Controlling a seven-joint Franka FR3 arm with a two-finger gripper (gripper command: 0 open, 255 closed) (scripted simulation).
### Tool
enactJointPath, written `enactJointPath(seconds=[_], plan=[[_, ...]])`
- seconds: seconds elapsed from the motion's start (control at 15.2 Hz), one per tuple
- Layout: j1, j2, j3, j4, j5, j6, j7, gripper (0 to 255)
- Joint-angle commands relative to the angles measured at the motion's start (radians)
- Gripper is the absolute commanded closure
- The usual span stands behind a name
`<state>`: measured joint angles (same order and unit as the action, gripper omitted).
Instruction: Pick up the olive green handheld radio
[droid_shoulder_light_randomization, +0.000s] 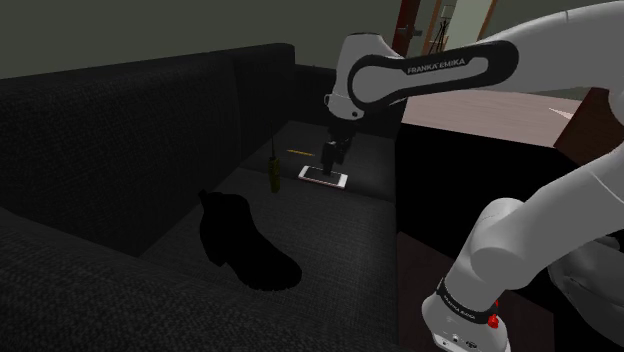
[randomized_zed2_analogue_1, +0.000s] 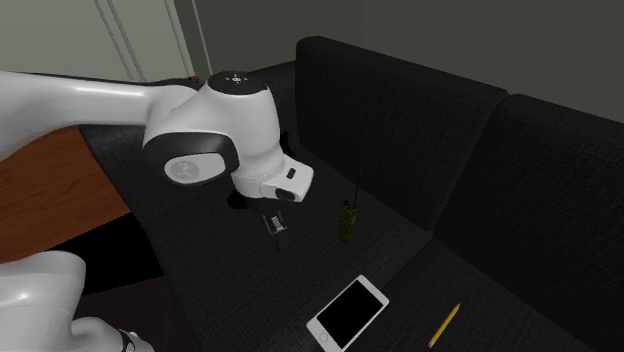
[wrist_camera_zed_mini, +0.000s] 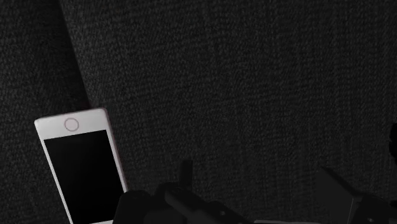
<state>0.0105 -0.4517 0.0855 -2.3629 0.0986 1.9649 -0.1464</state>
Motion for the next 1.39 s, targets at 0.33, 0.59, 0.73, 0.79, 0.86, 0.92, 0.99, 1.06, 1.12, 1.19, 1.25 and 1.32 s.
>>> enactJointPath(seconds=[0.33, 0.59, 0.73, 0.79, 0.86, 0.92, 0.99, 1.06, 1.12, 1.19, 1.25, 1.32], plan=[[0.013, 0.205, 0.020, 0.146, -0.009, 0.186, -0.032, 0], [0.020, 0.318, 0.031, 0.245, -0.020, 0.271, -0.049, 0], [0.023, 0.375, 0.036, 0.301, -0.027, 0.307, -0.056, 0], [0.025, 0.403, 0.039, 0.330, -0.031, 0.323, -0.059, 0], [0.028, 0.431, 0.042, 0.360, -0.036, 0.339, -0.062, 0], [0.028, 0.438, 0.042, 0.368, -0.037, 0.343, -0.063, 0], [0.028, 0.441, 0.042, 0.358, -0.037, 0.356, -0.063, 0], [0.029, 0.445, 0.042, 0.349, -0.037, 0.369, -0.064, 0], [0.029, 0.449, 0.043, 0.339, -0.037, 0.382, -0.064, 0], [0.029, 0.453, 0.043, 0.330, -0.037, 0.395, -0.064, 0], [0.029, 0.457, 0.043, 0.321, -0.037, 0.408, -0.065, 0], [0.029, 0.461, 0.043, 0.313, -0.037, 0.421, -0.065, 0]])
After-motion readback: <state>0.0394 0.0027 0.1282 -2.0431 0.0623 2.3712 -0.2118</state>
